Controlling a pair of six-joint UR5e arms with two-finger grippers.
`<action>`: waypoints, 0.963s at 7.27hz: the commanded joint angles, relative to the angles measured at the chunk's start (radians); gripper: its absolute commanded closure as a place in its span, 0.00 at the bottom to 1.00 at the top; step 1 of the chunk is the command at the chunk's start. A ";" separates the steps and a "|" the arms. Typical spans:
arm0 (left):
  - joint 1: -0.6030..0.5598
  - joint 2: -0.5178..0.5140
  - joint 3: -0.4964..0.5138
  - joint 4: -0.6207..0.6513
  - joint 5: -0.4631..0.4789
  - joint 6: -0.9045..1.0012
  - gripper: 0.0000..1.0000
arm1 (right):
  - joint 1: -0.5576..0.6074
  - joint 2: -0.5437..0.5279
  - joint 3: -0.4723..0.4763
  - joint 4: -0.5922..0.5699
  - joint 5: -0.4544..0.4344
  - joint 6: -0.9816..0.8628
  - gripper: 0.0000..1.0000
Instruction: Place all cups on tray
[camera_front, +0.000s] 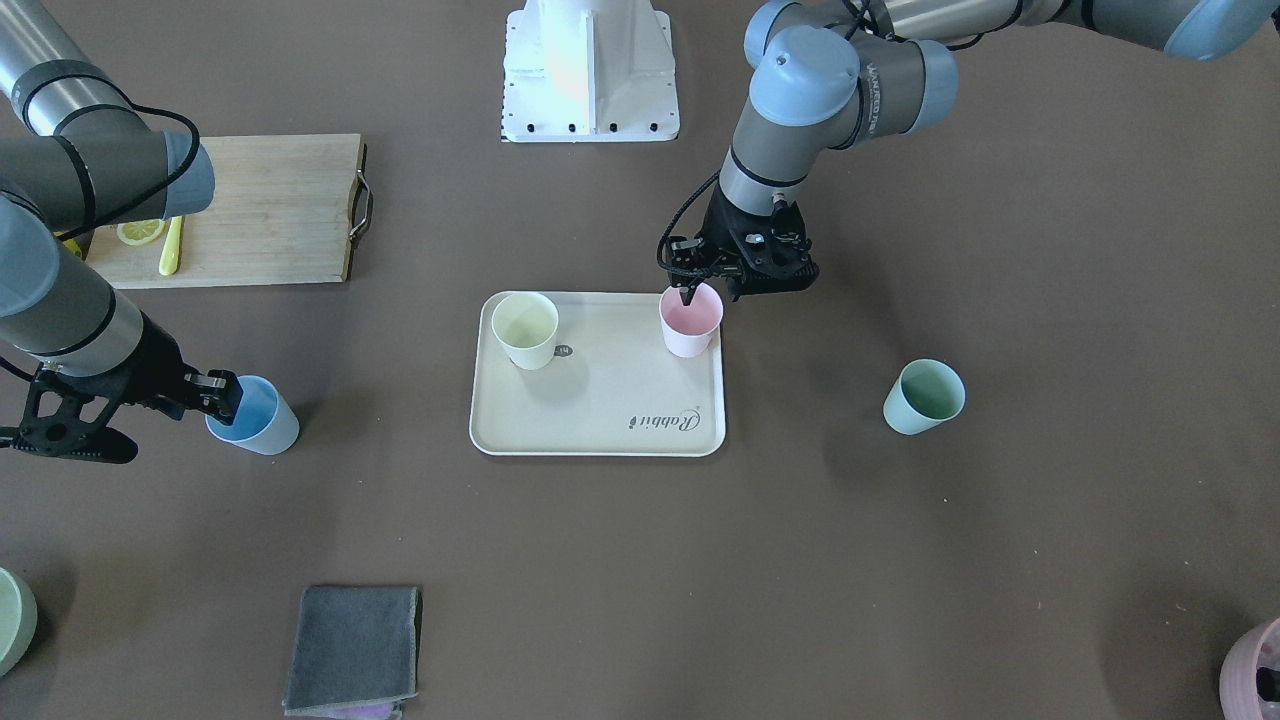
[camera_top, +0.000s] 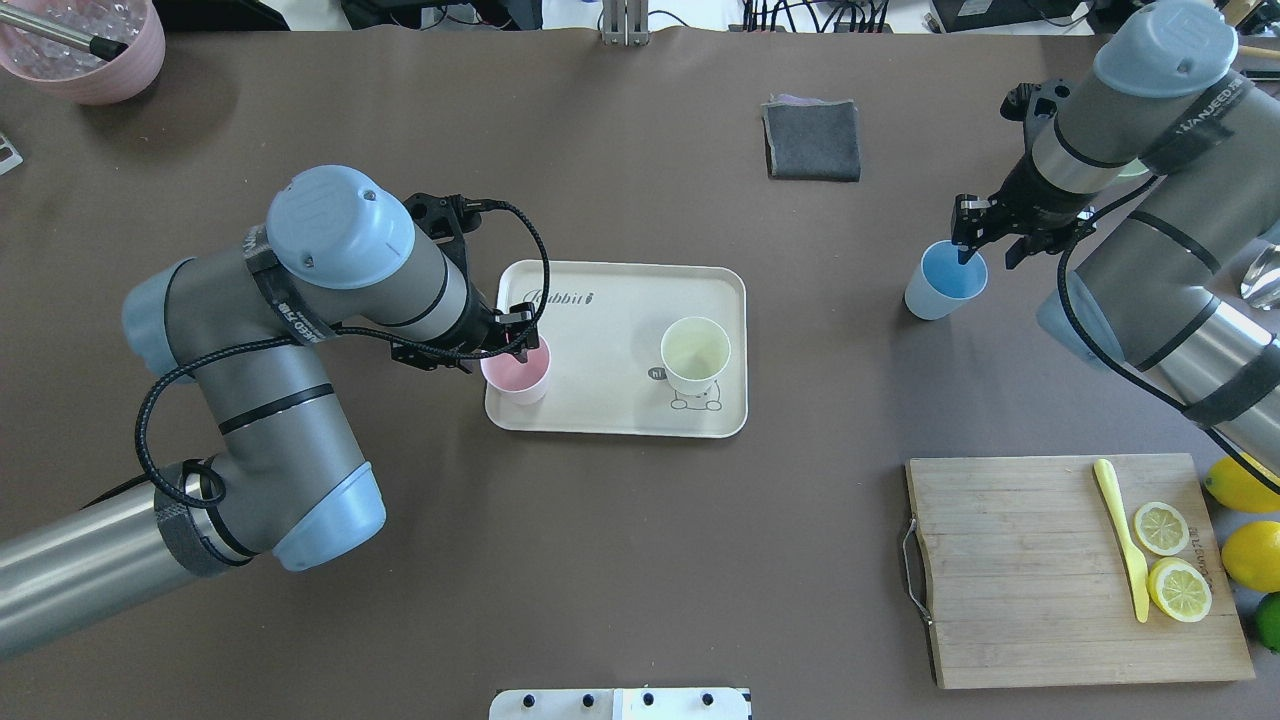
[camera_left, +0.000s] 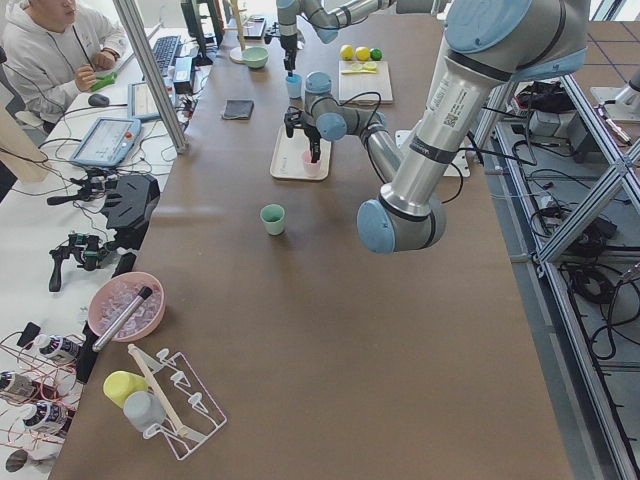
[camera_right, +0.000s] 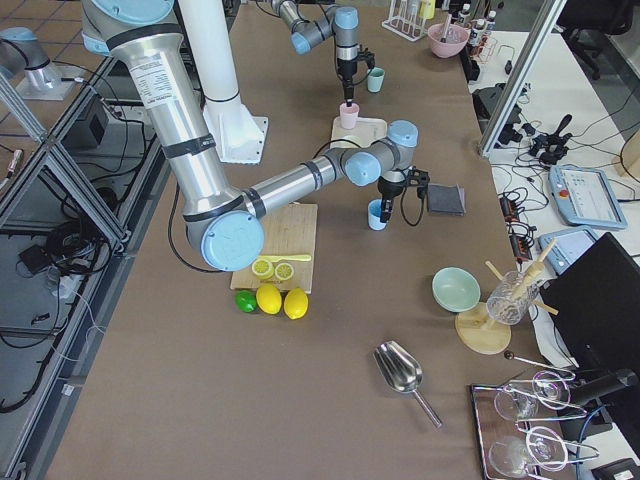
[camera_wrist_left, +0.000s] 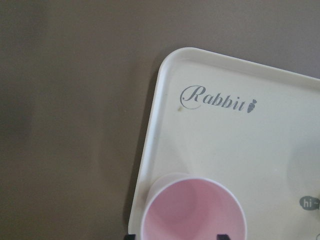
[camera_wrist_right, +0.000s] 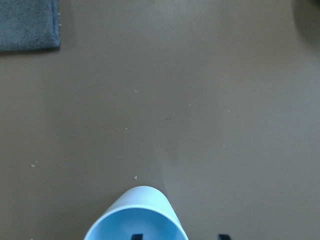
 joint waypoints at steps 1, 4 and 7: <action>-0.014 -0.001 -0.014 0.016 0.000 0.001 0.35 | -0.003 -0.001 -0.005 0.000 0.004 0.003 0.74; -0.114 0.012 -0.063 0.068 -0.011 0.044 0.35 | -0.021 -0.006 -0.006 0.000 0.029 0.000 1.00; -0.241 0.063 -0.124 0.150 -0.084 0.210 0.35 | -0.026 0.121 0.003 -0.011 0.098 0.059 1.00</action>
